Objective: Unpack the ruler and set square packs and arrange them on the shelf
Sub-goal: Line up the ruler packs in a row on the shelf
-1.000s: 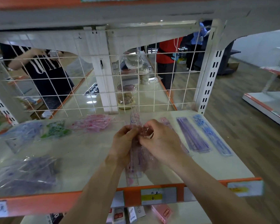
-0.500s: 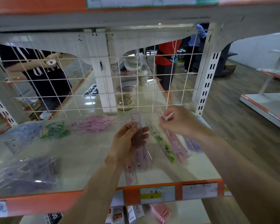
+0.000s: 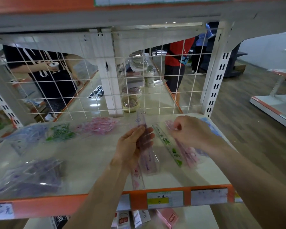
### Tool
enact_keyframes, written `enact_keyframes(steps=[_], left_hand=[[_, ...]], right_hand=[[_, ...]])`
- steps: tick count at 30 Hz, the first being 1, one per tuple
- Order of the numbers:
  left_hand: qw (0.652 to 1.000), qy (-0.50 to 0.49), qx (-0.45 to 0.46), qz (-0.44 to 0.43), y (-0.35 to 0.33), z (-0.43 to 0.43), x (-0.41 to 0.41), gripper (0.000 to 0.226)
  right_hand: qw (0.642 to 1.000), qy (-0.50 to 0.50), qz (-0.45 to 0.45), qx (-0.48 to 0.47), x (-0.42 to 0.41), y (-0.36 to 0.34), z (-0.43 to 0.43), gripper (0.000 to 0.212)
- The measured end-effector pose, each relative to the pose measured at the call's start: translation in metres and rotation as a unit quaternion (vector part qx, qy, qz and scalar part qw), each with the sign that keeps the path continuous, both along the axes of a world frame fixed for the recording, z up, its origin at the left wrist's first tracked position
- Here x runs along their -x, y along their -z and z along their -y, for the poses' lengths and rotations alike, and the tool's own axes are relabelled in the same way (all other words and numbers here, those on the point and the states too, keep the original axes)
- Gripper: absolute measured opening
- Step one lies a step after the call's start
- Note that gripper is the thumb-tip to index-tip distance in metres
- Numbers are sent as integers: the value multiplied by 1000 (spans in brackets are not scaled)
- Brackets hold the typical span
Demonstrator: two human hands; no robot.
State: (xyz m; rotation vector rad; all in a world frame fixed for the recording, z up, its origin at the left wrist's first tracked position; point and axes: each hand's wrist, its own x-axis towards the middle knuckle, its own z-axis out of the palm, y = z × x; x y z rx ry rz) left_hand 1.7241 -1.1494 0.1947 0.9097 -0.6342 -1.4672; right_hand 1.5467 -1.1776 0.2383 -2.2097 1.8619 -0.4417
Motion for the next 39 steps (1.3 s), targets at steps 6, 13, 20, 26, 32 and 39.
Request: enact_keyframes(steps=[6,13,20,26,32,39], left_hand=[[1000,-16,-3,-19,0,3,0,11],[999,11,31,-14,2,4,-1,26],[998,25,50,25,-4,5,6,21],[995,40,27,85,-24,19,26,15],[986,33,-28,158,-34,33,50,4],[978,39,-41,201,-36,40,69,10]], right_hand=[[981,-100,155,-68,-49,2,-18,36],[925,-81,331,-171,-37,-3,-10,9],[903,-25,405,-143,-12,-8,-5,9],[910,-26,384,-153,9,-15,-1,11],[975,-8,218,-40,21,-13,2,41],[995,-20,87,-42,40,-12,13,39]])
